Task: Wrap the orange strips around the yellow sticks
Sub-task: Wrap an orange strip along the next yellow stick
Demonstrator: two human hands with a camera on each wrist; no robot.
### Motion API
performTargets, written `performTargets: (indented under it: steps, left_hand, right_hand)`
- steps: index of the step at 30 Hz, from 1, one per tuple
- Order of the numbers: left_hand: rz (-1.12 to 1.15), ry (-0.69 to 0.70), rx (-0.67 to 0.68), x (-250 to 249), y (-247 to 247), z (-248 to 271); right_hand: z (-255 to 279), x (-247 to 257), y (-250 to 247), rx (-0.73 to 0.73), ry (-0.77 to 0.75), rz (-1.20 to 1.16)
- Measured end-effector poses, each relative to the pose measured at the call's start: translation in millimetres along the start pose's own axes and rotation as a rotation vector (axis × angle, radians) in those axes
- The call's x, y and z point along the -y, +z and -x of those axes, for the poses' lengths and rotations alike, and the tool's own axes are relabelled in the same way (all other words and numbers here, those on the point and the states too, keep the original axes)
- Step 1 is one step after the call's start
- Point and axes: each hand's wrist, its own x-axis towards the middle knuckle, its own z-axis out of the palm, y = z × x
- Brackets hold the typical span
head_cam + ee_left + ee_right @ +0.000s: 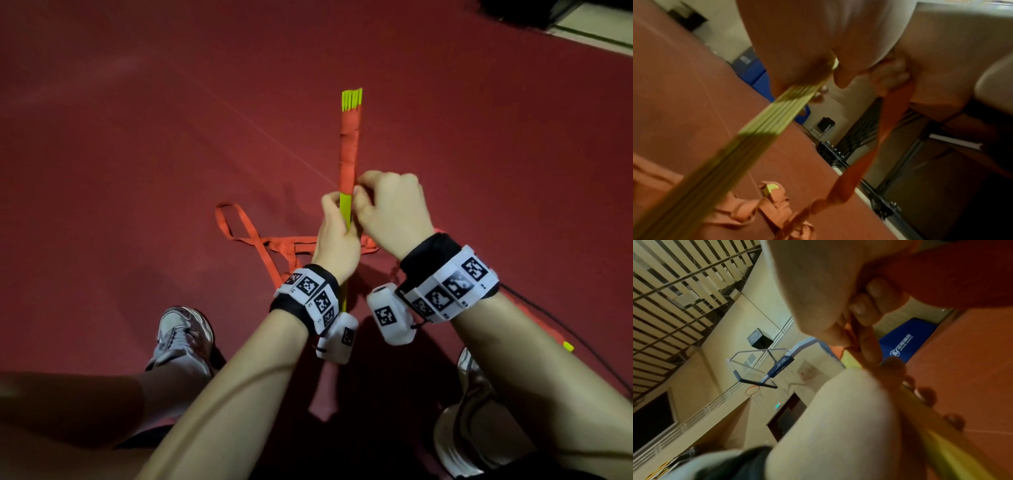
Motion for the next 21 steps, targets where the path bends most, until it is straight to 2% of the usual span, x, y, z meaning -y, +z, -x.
performTargets:
  steps: [3,8,12,15,17,19,21]
  left_hand:
    - [-0.147,0.063,-0.033,-5,1,1]
    - [-0.366,0.092,0.070,-3,-4,2]
    - [-0.471,0.119,0.126,3,-4,6]
    - [-0.178,0.102,0.117,11,-8,1]
    - [0.145,-0.032,0.120,11,-11,-3]
    - [0.367,-0.136,0.198,13,-12,-6]
    - [0.423,-0.178,0.239,9,-10,-5]
  right_hand:
    - [8,13,1,0.026,-0.013,-0.025]
    - [2,5,-1,0.026,0.055,0.057]
    - [-5,-13,-2,0.020,0.080,-0.133]
    - [-11,-33,-13,0.118,0.023,-0.400]
    - [-12,-37,-18,0.240,-0.024,-0.509]
    - [-10,-36,-17,0.295,-0.061,-0.552]
    - [-9,-31,-15,0.269,-0.061,-0.511]
